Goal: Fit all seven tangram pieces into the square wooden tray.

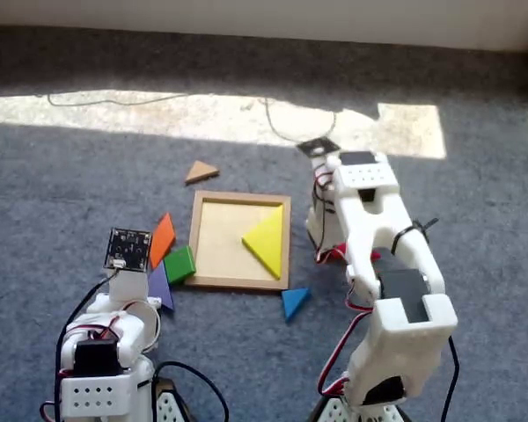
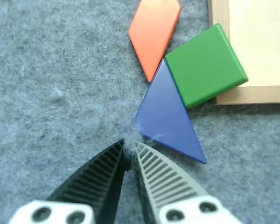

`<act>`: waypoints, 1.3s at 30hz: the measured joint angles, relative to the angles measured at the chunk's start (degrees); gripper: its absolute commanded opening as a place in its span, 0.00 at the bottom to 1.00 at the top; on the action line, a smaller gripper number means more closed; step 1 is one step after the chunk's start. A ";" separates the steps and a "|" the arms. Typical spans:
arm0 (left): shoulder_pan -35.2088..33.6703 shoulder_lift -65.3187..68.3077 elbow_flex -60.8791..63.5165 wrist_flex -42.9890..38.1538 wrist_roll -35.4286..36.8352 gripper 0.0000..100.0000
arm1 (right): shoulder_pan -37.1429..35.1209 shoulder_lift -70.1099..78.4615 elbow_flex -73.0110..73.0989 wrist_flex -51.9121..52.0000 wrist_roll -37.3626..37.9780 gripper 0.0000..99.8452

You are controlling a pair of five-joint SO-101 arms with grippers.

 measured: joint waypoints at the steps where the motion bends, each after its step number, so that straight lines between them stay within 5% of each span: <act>1: 0.00 0.00 0.00 0.00 0.00 0.01 | -0.97 0.00 1.85 -1.76 0.18 0.44; 18: 0.00 0.00 0.00 0.00 0.00 0.01 | -1.49 -1.41 6.24 -8.26 0.88 0.33; 39: 0.00 0.00 0.00 0.00 0.00 0.01 | -1.32 -1.67 6.15 -7.82 -4.04 0.43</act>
